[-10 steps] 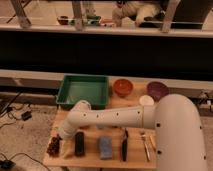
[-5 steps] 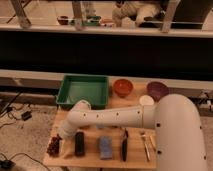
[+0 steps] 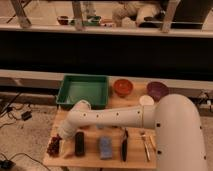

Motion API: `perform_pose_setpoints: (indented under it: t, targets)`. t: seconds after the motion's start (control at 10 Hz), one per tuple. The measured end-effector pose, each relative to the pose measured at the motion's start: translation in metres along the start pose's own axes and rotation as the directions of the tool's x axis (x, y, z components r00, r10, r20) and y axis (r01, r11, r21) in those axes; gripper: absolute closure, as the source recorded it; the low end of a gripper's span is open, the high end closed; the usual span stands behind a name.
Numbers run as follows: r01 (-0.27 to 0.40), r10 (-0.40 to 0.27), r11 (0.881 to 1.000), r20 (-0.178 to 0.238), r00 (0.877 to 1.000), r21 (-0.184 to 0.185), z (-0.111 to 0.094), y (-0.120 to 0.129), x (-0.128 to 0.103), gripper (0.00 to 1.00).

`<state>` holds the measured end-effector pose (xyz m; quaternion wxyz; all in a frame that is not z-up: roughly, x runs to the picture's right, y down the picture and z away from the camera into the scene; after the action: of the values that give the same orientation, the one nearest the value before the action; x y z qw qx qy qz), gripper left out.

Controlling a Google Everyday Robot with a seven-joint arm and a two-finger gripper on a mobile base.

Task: Place grapes in table surface

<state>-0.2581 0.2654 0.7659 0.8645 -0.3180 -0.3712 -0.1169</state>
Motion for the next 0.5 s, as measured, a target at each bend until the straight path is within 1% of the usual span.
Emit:
perform_pose_setpoints:
  t: [0.5]
  targets:
    - [0.006,-0.006,1.0,-0.003,1.0,0.004,-0.0012,-0.0012,-0.0022,0.2]
